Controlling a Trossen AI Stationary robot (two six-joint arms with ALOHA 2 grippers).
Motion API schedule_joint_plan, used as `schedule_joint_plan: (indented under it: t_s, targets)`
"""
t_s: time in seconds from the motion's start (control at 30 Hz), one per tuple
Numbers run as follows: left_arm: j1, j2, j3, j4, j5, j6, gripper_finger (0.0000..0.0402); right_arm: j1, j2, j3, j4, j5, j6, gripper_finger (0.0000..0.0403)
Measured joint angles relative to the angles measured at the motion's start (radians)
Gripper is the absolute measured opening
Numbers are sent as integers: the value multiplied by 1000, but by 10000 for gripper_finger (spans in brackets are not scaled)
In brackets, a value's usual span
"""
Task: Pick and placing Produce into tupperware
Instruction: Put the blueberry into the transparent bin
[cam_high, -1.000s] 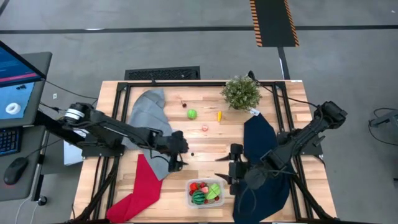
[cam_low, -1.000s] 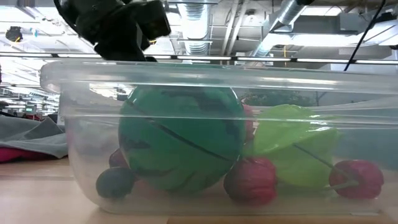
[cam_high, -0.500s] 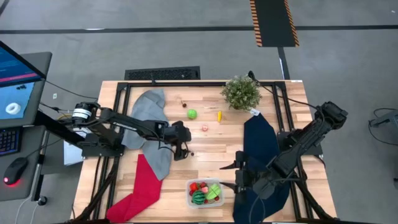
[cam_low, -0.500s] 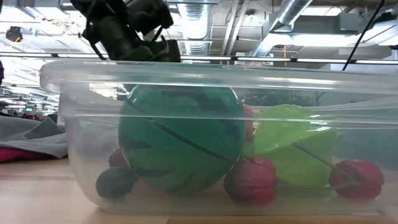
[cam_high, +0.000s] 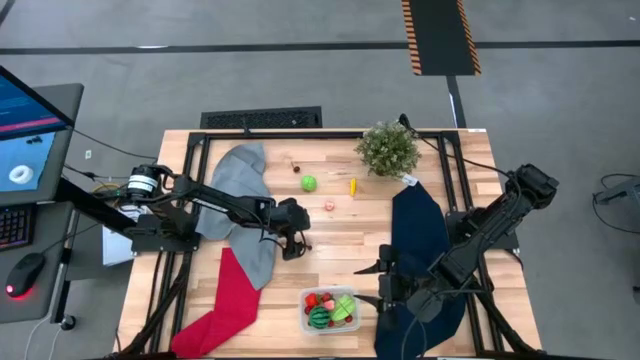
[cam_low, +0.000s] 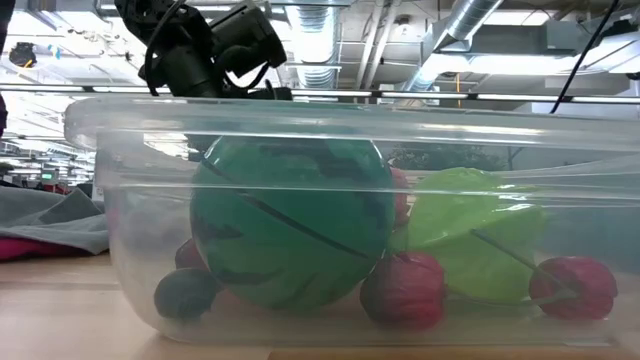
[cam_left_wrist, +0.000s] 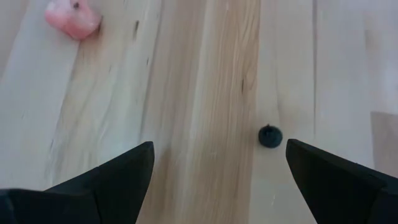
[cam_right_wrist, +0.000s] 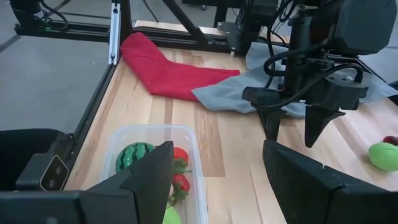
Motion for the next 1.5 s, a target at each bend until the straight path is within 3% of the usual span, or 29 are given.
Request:
schedule_joint_plan:
  t_s: [0.23,0.7,1.07,1.5]
  targets:
    - [-30,27,1,29,-65,5,354,-5,0,0,0,4,-4,270]
    - [-63,58,3,49,-52,0,354,-15,0,1,-7,5,-2,270]
    - [-68,62,4,65,-15,-9,299,-15,0,1,-7,5,-1,270]
    - [-74,62,4,88,2,-12,295,-15,0,0,-7,5,0,270]
